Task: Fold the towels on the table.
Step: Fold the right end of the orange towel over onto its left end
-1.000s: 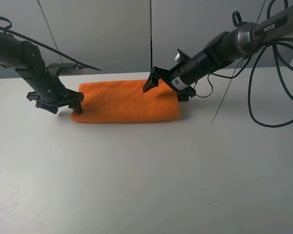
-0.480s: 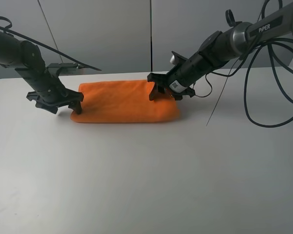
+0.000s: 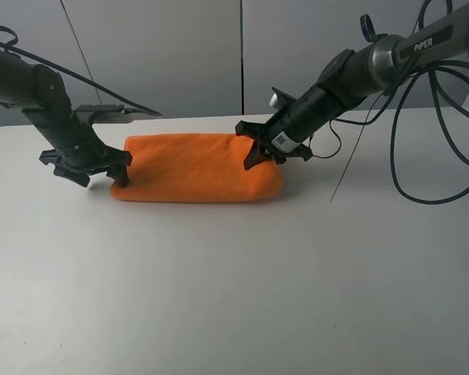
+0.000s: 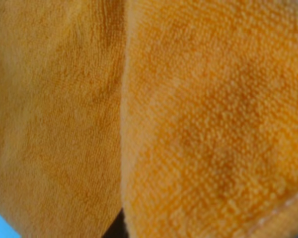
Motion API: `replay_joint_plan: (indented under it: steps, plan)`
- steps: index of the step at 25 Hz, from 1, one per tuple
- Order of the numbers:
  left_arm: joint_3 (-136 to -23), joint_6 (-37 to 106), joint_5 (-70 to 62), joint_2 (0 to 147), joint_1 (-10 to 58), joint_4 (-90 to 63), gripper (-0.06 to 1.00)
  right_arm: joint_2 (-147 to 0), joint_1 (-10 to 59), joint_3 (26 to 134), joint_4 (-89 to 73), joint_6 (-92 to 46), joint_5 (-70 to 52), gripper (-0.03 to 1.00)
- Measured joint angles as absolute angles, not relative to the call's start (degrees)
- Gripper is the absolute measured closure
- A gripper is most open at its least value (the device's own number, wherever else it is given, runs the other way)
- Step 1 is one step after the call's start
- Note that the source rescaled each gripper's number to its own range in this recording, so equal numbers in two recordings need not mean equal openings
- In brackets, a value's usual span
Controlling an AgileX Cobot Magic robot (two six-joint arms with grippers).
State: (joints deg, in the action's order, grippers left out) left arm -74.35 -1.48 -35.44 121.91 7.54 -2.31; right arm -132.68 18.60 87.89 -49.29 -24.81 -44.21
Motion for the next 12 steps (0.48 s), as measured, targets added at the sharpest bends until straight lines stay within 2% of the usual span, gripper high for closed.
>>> replay_joint_plan:
  steps: [8, 12]
  plan:
    - [-74.3, -1.5, -37.3, 121.9, 7.7, -1.2, -0.04, -131.8, 18.7, 93.6, -54.4, -21.8, -50.3, 0.88]
    - [-74.3, -1.5, -37.3, 121.9, 7.9, -0.9, -0.04, -131.8, 21.6, 97.1, -57.7, -21.8, -48.8, 0.88]
